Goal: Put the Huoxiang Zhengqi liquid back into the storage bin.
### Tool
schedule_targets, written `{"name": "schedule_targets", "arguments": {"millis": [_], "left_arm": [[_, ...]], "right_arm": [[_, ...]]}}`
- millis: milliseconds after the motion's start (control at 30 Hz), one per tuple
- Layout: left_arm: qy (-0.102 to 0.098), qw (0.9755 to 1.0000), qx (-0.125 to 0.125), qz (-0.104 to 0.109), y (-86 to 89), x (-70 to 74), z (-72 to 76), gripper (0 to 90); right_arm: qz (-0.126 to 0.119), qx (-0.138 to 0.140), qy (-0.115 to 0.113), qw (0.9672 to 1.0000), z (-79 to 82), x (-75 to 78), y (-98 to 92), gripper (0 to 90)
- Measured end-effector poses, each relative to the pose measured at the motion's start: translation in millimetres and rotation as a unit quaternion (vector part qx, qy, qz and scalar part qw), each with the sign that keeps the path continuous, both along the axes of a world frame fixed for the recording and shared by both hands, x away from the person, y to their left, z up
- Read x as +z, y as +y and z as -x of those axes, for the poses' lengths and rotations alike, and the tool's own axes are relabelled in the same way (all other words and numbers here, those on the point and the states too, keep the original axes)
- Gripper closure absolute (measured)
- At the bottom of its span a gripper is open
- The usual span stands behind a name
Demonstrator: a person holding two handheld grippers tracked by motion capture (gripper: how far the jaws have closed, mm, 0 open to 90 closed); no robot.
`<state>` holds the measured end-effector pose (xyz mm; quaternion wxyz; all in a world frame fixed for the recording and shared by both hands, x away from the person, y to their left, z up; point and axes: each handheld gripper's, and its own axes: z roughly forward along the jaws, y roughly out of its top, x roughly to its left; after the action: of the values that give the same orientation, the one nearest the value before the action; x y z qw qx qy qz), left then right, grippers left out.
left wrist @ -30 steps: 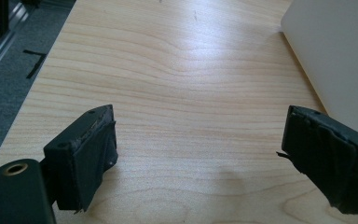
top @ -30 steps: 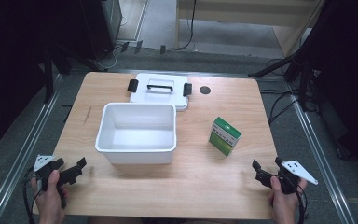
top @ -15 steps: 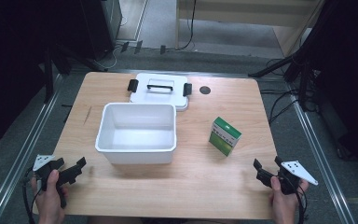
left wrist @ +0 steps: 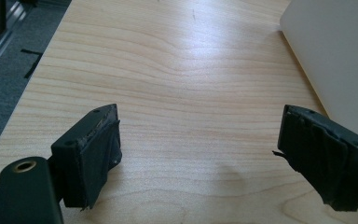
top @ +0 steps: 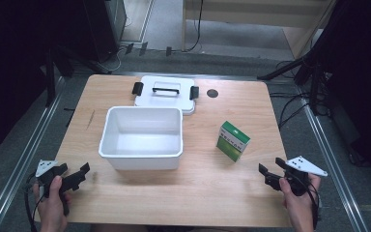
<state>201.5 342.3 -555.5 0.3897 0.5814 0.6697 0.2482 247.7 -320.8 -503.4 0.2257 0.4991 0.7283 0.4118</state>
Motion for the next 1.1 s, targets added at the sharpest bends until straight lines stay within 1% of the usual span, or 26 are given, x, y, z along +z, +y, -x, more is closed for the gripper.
{"name": "schedule_targets", "arguments": {"millis": [33,67,167,233,267,300,333,367,400,500,567,600,633,667,700,767,800,833,867,900,933,1000,1067,1100], "left_arm": [[0.000,1.0000,0.000,0.000,0.1,0.0,0.1,13.7],[0.001,1.0000,0.000,0.000,0.3,0.1,0.0,13.7],[0.001,1.0000,0.000,0.001,0.1,0.0,0.0,13.7],[0.001,1.0000,0.001,0.001,0.3,0.0,-0.1,13.7],[0.001,1.0000,0.001,0.001,0.4,0.0,-0.1,13.8],[0.001,1.0000,0.001,0.002,0.6,0.0,-0.1,13.8],[0.002,1.0000,0.000,0.002,0.7,0.0,-0.1,13.8],[0.001,1.0000,0.000,0.003,0.8,-0.1,-0.2,13.8],[0.001,1.0000,0.000,0.003,0.9,-0.1,-0.3,13.8],[0.003,1.0000,-0.001,0.003,1.2,-0.1,-0.4,13.8],[0.003,1.0000,-0.001,0.004,1.4,-0.1,-0.4,13.8],[0.004,1.0000,-0.001,0.004,1.4,-0.1,-0.4,13.8],[0.004,1.0000,-0.002,0.004,1.4,-0.1,-0.4,13.8],[0.004,1.0000,-0.002,0.005,1.4,-0.2,-0.5,13.8],[0.004,1.0000,-0.002,0.005,1.5,-0.2,-0.5,13.8],[0.005,1.0000,-0.002,0.008,1.7,-0.2,-0.6,13.8],[0.005,1.0000,-0.001,0.008,1.8,-0.2,-0.7,13.8],[0.005,1.0000,-0.001,0.009,1.9,-0.3,-0.8,13.8],[0.005,0.9999,-0.001,0.009,2.1,-0.3,-0.9,13.8],[0.005,0.9999,-0.001,0.010,2.1,-0.4,-1.0,13.8],[0.006,0.9999,-0.001,0.010,2.2,-0.3,-1.1,13.8],[0.006,0.9999,-0.001,0.011,2.2,-0.5,-1.3,13.8],[0.007,0.9999,-0.001,0.010,2.2,-0.5,-1.4,13.9],[0.008,0.9999,-0.001,0.010,2.2,-0.5,-1.4,13.8]], "right_arm": [[0.002,0.013,0.016,0.9998,-2.7,2.7,0.6,27.7],[0.010,0.026,0.032,0.9991,-5.6,5.5,1.5,27.5],[0.043,0.051,0.067,0.9955,-13.3,15.3,5.3,27.5],[0.063,0.062,0.093,0.9917,-19.3,22.1,7.5,27.1],[0.073,0.066,0.106,0.9894,-22.7,25.1,8.8,26.6],[0.081,0.068,0.124,0.9866,-26.6,27.4,10.3,26.6],[0.089,0.065,0.145,0.9833,-30.0,29.2,12.2,26.7],[0.102,0.064,0.163,0.9793,-33.3,30.7,14.1,26.7],[0.112,0.070,0.177,0.9753,-36.6,31.5,16.3,26.7],[0.142,0.090,0.222,0.9604,-44.5,36.4,24.7,24.6],[0.163,0.104,0.251,0.9485,-50.9,42.5,31.4,22.8],[0.168,0.105,0.259,0.9453,-52.9,45.1,33.7,22.6],[0.176,0.112,0.266,0.9412,-56.5,48.7,35.8,22.1],[0.178,0.113,0.276,0.9377,-60.1,52.3,38.0,22.0],[0.181,0.112,0.285,0.9347,-63.5,55.4,40.2,22.4],[0.194,0.105,0.306,0.9263,-70.2,59.8,44.3,24.7],[0.200,0.100,0.313,0.9232,-72.9,61.4,46.9,26.2],[0.207,0.101,0.317,0.9200,-75.2,62.7,49.3,26.6],[0.214,0.104,0.322,0.9162,-77.0,63.8,52.3,26.5],[0.223,0.110,0.323,0.9131,-78.8,65.1,55.0,27.0],[0.229,0.114,0.324,0.9109,-80.3,66.5,57.7,27.1],[0.239,0.123,0.323,0.9075,-83.1,70.9,63.1,27.5],[0.243,0.130,0.321,0.9062,-85.7,76.2,68.1,28.0],[0.249,0.134,0.319,0.9043,-86.8,78.7,70.6,28.1]]}}
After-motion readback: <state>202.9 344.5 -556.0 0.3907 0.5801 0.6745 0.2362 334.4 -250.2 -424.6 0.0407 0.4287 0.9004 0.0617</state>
